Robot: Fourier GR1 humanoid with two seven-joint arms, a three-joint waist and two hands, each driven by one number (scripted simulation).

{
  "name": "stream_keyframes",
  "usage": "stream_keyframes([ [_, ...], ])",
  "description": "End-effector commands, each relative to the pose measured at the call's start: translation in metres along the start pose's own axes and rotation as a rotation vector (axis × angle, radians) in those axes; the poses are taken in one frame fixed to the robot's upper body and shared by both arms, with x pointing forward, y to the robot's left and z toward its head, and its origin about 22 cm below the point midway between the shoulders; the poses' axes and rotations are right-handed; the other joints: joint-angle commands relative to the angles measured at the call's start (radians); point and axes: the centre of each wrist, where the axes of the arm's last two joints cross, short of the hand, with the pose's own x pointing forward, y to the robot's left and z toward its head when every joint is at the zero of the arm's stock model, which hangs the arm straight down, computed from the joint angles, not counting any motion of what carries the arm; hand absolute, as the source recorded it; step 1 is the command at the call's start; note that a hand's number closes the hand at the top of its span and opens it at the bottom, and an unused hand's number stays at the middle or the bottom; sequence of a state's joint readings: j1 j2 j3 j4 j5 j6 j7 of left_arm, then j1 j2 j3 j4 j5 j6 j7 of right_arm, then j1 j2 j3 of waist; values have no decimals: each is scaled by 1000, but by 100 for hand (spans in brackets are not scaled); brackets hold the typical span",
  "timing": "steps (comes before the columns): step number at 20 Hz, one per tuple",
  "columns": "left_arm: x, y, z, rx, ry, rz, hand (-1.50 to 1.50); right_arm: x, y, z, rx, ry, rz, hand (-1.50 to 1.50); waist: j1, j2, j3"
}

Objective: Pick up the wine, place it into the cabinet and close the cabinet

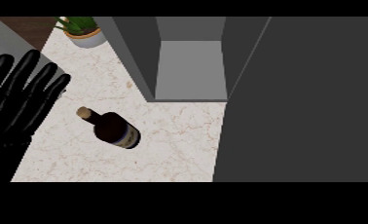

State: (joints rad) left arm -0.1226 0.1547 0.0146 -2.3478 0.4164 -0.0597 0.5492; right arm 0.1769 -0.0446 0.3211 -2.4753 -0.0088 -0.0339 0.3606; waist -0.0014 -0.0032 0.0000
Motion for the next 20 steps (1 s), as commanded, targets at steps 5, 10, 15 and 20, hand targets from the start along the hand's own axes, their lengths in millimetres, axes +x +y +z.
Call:
stream_keyframes([
  [5,21,-7,6,10,21,1,-150,25,22,12,-30,1,-1,-150,-2,0,-1],
  [10,28,-19,10,31,56,15,-150,34,25,17,-19,-15,-8,-150,-4,-3,0],
  [15,26,-13,18,57,83,-23,-150,48,19,18,-32,-22,-15,-150,0,-5,-1],
  [20,16,-5,0,65,88,-27,-150,47,29,14,-22,-15,-29,-150,-5,-2,-1],
])
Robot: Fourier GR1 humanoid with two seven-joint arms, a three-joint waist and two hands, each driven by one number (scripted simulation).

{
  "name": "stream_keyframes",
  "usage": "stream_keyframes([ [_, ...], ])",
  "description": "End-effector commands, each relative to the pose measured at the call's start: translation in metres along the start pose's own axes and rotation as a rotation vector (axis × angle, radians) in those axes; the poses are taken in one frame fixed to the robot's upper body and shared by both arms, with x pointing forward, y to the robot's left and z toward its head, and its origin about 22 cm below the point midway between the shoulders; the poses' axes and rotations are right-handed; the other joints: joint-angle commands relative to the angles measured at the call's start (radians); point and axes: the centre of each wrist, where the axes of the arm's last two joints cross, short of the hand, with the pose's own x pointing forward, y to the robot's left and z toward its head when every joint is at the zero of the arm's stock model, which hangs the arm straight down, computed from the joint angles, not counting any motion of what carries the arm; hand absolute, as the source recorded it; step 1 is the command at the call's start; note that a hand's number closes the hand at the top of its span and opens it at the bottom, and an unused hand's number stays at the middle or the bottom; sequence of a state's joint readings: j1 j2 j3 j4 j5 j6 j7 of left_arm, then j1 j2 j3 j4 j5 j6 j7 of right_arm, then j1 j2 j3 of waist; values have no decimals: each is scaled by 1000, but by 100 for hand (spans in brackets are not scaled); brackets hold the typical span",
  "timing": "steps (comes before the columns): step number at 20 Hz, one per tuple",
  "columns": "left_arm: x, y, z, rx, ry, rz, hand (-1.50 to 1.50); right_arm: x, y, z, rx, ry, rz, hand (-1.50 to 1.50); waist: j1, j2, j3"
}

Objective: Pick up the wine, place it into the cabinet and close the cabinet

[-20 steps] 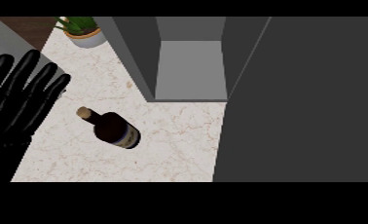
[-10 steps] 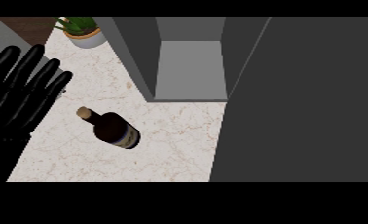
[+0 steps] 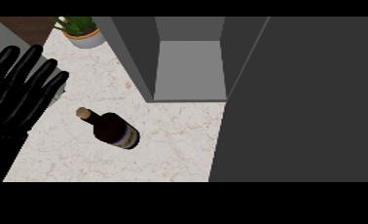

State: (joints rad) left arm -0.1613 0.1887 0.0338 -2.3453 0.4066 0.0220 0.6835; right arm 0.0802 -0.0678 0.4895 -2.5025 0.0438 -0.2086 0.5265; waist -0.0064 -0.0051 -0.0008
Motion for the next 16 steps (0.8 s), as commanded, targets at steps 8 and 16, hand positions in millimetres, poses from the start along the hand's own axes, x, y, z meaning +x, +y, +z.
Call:
stream_keyframes([
  [8,-34,10,0,30,9,-26,-150,44,4,25,-27,-108,60,-150,-7,-1,-2],
  [16,-75,29,0,39,20,-33,-150,38,8,24,-35,-88,68,-150,-7,0,-1],
])
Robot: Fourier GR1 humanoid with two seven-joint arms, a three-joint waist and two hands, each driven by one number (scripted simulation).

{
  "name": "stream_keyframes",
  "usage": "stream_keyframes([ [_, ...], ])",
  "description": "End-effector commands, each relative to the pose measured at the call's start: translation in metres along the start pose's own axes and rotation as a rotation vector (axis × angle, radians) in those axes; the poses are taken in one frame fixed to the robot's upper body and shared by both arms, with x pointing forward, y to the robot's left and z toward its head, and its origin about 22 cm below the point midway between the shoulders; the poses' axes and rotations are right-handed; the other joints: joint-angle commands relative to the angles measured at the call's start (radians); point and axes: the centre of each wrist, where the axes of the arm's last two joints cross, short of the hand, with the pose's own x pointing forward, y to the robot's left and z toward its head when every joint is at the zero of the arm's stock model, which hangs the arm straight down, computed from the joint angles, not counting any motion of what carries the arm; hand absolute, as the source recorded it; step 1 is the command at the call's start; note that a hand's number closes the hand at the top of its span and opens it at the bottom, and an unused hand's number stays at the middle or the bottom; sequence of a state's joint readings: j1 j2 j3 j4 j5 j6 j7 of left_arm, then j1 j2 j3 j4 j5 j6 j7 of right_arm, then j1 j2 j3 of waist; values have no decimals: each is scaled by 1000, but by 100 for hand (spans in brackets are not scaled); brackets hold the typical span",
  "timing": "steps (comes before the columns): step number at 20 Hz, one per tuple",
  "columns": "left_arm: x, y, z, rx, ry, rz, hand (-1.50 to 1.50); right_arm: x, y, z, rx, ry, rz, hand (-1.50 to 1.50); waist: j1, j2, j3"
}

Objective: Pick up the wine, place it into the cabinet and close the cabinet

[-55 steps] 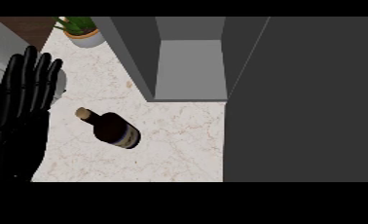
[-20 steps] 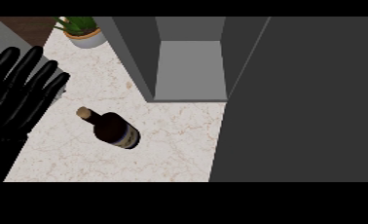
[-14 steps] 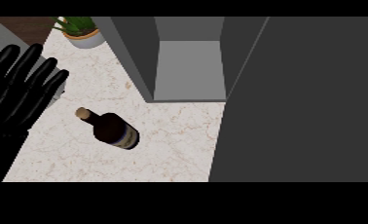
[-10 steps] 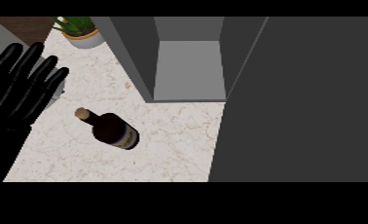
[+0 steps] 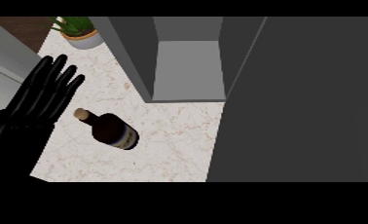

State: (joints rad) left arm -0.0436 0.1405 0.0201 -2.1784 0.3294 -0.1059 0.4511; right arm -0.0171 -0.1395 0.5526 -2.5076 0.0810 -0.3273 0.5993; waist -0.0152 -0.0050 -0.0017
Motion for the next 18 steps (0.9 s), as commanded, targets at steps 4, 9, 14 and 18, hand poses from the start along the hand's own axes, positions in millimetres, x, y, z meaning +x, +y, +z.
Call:
stream_keyframes([
  [4,-40,23,2,33,11,-9,-150,38,-8,29,-43,-98,49,-150,2,2,0],
  [9,-61,19,14,64,33,-8,-150,27,4,30,-50,-80,47,-150,3,-1,0],
  [14,-87,39,24,73,56,-49,-150,34,-3,22,-52,-87,73,-150,6,1,0],
  [18,-94,51,32,88,71,-62,-150,32,0,37,-39,-85,59,-150,1,-1,1],
])
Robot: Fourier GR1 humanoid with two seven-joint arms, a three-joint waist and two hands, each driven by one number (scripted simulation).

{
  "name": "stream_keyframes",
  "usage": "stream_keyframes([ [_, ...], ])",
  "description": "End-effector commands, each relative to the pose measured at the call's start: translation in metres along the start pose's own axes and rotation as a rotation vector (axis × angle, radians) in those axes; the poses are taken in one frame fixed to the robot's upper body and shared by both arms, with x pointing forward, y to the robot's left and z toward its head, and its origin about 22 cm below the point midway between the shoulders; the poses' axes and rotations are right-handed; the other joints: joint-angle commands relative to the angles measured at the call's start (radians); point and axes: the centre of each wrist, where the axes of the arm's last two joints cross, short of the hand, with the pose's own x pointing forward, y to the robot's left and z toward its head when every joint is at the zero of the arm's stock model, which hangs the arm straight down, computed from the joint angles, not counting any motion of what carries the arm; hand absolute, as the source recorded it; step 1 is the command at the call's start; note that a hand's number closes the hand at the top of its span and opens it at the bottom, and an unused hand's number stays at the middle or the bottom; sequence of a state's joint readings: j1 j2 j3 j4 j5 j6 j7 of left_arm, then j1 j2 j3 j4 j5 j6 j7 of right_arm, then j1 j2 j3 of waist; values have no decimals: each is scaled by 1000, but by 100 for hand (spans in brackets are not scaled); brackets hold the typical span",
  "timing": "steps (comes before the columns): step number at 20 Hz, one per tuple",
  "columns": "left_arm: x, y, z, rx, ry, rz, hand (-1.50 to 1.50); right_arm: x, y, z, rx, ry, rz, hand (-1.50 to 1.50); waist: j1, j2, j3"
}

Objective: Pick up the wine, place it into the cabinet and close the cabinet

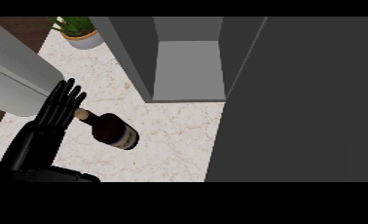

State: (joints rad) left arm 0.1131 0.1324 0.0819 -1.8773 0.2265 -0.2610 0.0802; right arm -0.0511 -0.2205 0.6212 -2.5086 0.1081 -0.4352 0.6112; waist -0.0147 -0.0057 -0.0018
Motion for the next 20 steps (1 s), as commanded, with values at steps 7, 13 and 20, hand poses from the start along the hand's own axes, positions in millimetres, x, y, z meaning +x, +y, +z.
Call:
stream_keyframes([
  [7,-50,14,6,7,48,-8,-150,33,-1,34,-42,-97,21,-150,-6,-1,0],
  [13,-84,22,2,17,87,-13,-150,33,-4,22,-35,-117,32,-150,-2,3,0],
  [20,-117,31,9,42,86,-19,-150,36,-12,33,-36,-91,59,-150,-2,3,1],
])
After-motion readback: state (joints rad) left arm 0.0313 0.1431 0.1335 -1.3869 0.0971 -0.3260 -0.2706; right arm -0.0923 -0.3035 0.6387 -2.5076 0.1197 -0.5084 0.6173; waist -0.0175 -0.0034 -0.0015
